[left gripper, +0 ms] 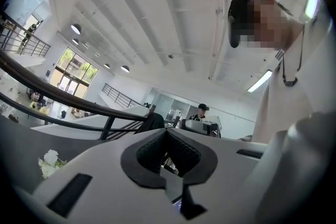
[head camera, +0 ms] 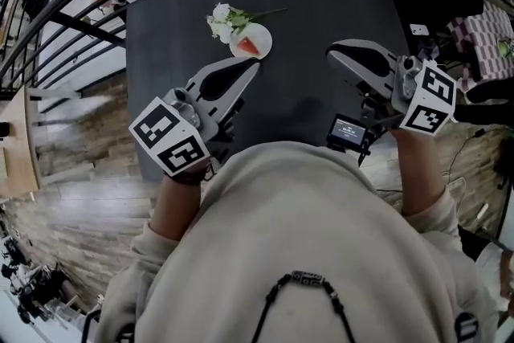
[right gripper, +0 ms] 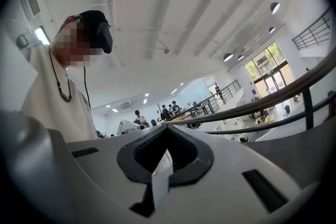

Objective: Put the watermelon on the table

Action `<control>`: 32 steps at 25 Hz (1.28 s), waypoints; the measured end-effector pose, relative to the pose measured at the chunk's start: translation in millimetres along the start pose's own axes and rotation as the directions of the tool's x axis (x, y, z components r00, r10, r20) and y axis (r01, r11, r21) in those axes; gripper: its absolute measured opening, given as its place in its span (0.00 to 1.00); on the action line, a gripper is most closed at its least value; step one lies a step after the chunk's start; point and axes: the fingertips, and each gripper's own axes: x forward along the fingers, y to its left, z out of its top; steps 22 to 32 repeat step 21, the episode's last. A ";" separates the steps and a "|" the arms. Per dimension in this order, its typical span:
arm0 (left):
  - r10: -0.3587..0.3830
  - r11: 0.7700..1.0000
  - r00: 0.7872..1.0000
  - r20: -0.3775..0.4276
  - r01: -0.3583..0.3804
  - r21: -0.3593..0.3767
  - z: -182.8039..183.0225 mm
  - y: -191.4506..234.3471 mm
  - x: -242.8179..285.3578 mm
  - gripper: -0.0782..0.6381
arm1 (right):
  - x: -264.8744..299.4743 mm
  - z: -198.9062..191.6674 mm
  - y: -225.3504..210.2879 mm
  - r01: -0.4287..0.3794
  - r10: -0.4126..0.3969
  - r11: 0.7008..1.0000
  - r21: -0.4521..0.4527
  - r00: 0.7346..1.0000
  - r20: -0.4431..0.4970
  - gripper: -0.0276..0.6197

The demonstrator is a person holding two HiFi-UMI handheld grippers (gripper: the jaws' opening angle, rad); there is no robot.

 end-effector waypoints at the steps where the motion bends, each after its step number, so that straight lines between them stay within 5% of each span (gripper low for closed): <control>1: -0.009 1.000 1.000 -0.003 0.009 0.006 0.4 -3.2 2.1 0.11 | -6.5 2.4 5.1 0.006 -0.006 1.000 -0.001 1.000 0.011 0.07; 10: -0.044 0.998 0.999 -0.032 0.046 0.046 5.2 -30.1 14.4 0.11 | -23.2 7.5 26.0 0.015 -0.016 1.000 0.011 1.000 0.019 0.07; 32: -0.027 0.999 0.999 -0.038 0.028 0.043 -4.0 -18.5 13.2 0.11 | -11.6 8.8 17.5 -0.011 0.011 1.000 -0.016 1.000 -0.003 0.07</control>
